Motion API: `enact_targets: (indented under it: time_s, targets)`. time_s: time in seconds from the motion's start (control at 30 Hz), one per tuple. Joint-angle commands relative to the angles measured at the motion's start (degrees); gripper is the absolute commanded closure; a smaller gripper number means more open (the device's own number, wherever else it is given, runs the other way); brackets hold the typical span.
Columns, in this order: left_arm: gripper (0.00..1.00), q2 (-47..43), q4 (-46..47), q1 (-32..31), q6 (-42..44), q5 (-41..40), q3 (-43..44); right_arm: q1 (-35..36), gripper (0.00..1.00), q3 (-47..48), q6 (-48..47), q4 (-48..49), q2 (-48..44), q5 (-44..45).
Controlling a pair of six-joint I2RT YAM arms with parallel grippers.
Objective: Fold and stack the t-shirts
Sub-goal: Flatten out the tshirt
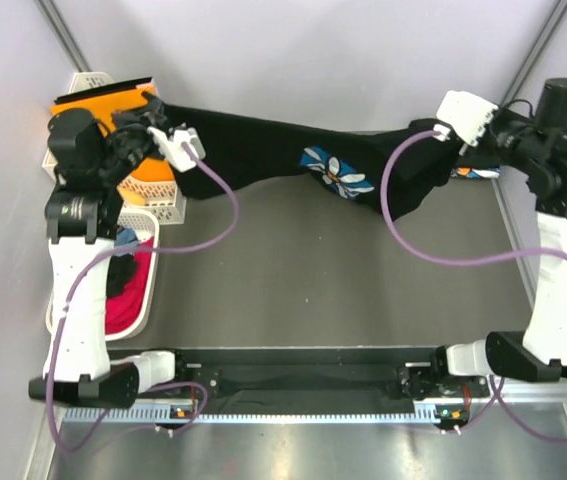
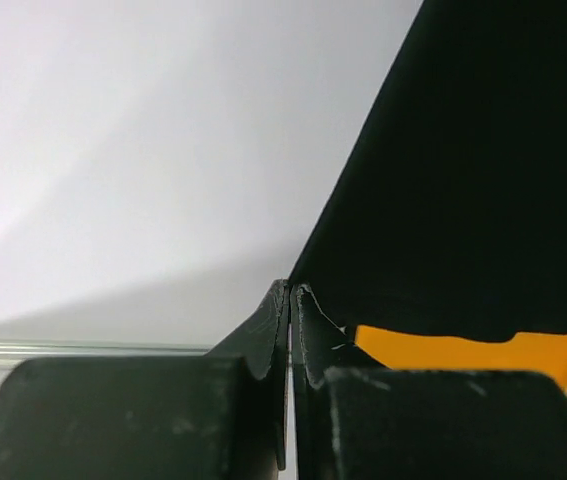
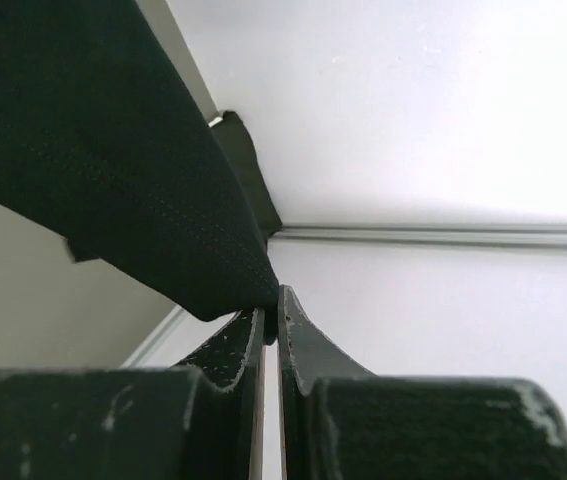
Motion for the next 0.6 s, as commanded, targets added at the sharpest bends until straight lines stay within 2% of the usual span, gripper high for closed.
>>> enact_targets:
  time_s: [0.0, 0.17, 0.3, 0.37, 0.43, 0.5, 0.53, 0.57]
  targets:
    - [1.0, -2.73, -13.58, 0.69, -3.97, 1.67, 0.81, -1.12, 1.0, 2.1, 1.43, -9.1, -3.34, 1.73]
    - [1.0, -5.72, -11.93, 0.69, -3.1, -0.43, -1.12, -1.12, 1.0, -0.43, -1.29, 0.93, -9.23, 8.14]
    - [1.0, -2.57, -7.36, 0.69, 1.03, -1.57, -1.39, -1.12, 1.0, -3.86, -7.42, 12.07, -8.37, 11.23]
    - [1.0, 2.08, -1.66, 0.69, 2.0, -1.93, 0.28, -1.12, 1.0, -6.06, -9.63, 18.58, -5.47, 13.08]
    - [1.0, 8.56, 4.4, 0.42, 2.18, -3.95, 3.07, -1.12, 1.0, -7.56, -12.36, 30.52, -1.53, 14.91]
    - [1.0, 13.24, 6.97, 0.07, 5.68, -5.61, 5.63, -1.12, 1.0, -5.64, -15.25, 40.0, 2.69, 14.92]
    - [1.0, 17.44, 8.28, 0.07, 7.26, -6.32, 7.99, -1.12, 1.0, -4.15, -16.05, 42.67, 7.67, 15.53]
    - [1.0, 19.48, 13.86, 0.07, 9.89, -6.76, 8.71, -2.86, 1.0, 1.17, -16.76, 44.43, 10.68, 15.37]
